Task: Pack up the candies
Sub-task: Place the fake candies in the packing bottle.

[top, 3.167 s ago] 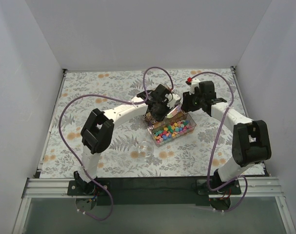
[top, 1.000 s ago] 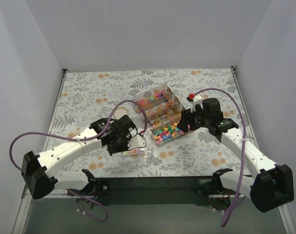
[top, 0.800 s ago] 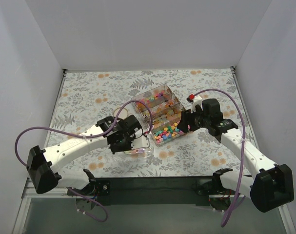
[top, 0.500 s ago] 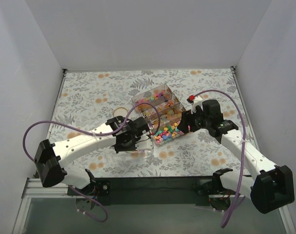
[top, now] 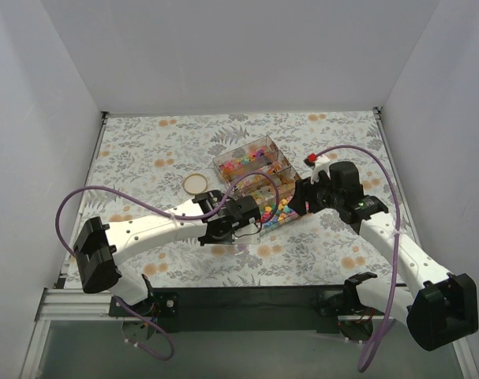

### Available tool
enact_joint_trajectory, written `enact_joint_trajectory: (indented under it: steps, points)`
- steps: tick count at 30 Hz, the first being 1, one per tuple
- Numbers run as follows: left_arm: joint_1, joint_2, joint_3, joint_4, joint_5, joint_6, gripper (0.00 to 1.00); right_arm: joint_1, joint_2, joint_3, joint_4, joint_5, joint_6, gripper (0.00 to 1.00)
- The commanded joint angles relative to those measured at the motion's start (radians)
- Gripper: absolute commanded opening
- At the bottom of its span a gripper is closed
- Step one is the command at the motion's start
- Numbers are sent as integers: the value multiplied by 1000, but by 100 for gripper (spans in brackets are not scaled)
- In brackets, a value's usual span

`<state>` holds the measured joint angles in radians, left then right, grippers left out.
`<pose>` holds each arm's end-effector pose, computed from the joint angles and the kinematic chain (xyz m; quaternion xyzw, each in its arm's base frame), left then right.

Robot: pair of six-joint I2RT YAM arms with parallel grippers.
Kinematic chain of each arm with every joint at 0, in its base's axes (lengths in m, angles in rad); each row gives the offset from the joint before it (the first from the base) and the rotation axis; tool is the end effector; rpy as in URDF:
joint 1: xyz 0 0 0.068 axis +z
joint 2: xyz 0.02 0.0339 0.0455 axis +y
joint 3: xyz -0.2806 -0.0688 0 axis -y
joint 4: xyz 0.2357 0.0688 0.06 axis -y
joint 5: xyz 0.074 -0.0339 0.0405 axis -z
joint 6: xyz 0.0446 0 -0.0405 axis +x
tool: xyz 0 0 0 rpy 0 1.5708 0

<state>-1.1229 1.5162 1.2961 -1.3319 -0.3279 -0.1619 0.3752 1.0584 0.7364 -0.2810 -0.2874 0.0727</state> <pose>0.1212 -0.2191 0.2846 0.4546 0.8755 0.1251 0.1052 0.2012 0.0928 0.2742 -0.1979 0.8560 0.2259 0.4208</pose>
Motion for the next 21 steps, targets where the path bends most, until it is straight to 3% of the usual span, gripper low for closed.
enact_joint_trajectory:
  steps: [1,15,21]
  points:
    - [-17,-4,32,-61,-53,-4,0,4,-28,-2,37,11,-17,66]
    - [-20,-45,-12,-62,-69,-24,0,5,-29,-2,39,4,-24,66]
    - [-17,-96,-17,-27,-48,-63,0,7,-18,21,48,-136,-31,66]
